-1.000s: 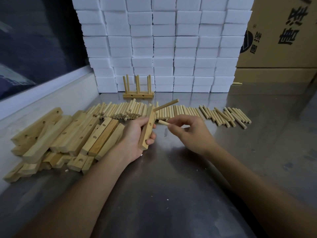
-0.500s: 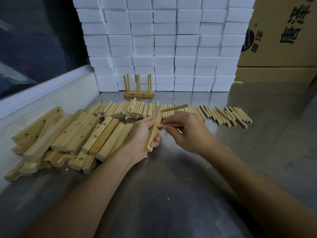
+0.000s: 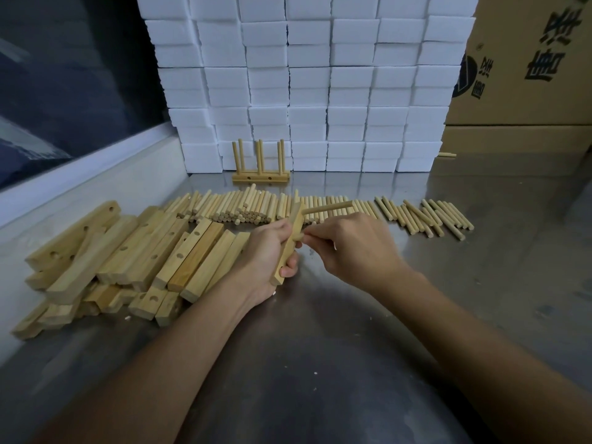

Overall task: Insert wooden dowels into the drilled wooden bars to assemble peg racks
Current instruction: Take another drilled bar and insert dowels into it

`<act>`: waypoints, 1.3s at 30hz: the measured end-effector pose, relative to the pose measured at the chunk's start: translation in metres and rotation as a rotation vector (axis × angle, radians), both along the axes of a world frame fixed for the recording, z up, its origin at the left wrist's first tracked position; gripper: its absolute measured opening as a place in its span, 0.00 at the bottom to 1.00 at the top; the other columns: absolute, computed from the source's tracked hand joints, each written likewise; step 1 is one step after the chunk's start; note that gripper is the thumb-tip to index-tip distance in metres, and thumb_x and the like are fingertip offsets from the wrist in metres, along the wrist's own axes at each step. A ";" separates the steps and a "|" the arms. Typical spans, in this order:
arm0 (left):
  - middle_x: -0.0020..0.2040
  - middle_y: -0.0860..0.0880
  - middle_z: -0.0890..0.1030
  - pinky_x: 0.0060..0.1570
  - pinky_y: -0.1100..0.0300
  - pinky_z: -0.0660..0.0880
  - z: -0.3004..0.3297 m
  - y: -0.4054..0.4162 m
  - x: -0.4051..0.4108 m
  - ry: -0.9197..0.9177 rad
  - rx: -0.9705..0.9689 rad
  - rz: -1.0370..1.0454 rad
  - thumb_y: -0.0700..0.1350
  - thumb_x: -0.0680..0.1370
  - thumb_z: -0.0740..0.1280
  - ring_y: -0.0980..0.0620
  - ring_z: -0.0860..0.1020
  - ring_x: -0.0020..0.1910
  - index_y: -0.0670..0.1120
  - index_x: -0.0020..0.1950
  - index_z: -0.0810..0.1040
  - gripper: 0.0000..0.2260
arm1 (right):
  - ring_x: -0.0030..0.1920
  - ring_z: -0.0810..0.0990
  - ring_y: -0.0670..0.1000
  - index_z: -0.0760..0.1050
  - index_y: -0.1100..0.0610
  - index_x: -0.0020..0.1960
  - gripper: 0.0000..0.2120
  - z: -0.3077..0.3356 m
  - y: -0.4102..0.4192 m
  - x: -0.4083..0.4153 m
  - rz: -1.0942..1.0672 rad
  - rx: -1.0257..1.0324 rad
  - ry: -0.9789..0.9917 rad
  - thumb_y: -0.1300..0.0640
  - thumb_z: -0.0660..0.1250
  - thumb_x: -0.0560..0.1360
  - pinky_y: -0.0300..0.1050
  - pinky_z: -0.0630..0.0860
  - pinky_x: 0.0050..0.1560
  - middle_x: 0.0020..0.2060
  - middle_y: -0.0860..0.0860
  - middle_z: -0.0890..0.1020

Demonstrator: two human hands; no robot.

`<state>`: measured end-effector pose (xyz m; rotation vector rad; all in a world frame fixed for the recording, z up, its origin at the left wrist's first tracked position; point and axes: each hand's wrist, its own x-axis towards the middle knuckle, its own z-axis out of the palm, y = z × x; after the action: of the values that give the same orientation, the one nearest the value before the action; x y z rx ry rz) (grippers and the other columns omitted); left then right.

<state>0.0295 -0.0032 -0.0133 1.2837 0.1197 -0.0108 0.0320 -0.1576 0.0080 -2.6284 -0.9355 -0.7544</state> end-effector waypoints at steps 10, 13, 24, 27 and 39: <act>0.34 0.47 0.74 0.18 0.64 0.59 -0.003 -0.002 0.001 -0.023 0.090 0.005 0.40 0.85 0.55 0.54 0.67 0.22 0.42 0.62 0.77 0.13 | 0.26 0.68 0.47 0.84 0.51 0.36 0.14 -0.002 0.012 0.003 -0.091 0.368 0.429 0.54 0.66 0.79 0.41 0.66 0.34 0.22 0.46 0.72; 0.33 0.48 0.75 0.18 0.64 0.59 -0.003 -0.002 0.001 -0.022 0.092 0.025 0.39 0.84 0.56 0.54 0.67 0.22 0.43 0.63 0.76 0.12 | 0.24 0.67 0.47 0.80 0.51 0.30 0.18 -0.003 0.012 0.001 -0.083 0.474 0.516 0.54 0.67 0.79 0.41 0.67 0.33 0.22 0.51 0.74; 0.37 0.45 0.74 0.19 0.63 0.60 -0.004 -0.005 0.001 -0.039 0.199 0.064 0.41 0.85 0.56 0.53 0.68 0.24 0.43 0.72 0.71 0.16 | 0.26 0.72 0.45 0.82 0.53 0.35 0.14 0.002 0.016 -0.002 -0.209 0.506 0.582 0.52 0.67 0.78 0.42 0.69 0.33 0.27 0.49 0.81; 0.35 0.45 0.73 0.21 0.62 0.59 -0.003 -0.007 -0.002 -0.075 0.262 0.076 0.41 0.85 0.56 0.53 0.67 0.23 0.46 0.76 0.66 0.19 | 0.23 0.66 0.46 0.82 0.59 0.39 0.12 0.004 0.013 0.003 -0.221 0.781 0.937 0.56 0.66 0.77 0.40 0.62 0.25 0.23 0.47 0.71; 0.41 0.42 0.75 0.21 0.60 0.69 0.007 -0.004 -0.004 0.009 0.081 0.015 0.45 0.84 0.58 0.50 0.74 0.24 0.38 0.63 0.75 0.14 | 0.30 0.76 0.45 0.85 0.53 0.43 0.09 -0.015 0.008 0.004 -0.066 0.426 0.247 0.51 0.69 0.78 0.44 0.76 0.35 0.28 0.46 0.80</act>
<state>0.0251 -0.0077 -0.0058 1.3640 0.1389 0.0017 0.0364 -0.1496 -0.0067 -2.3139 -0.5509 -0.5520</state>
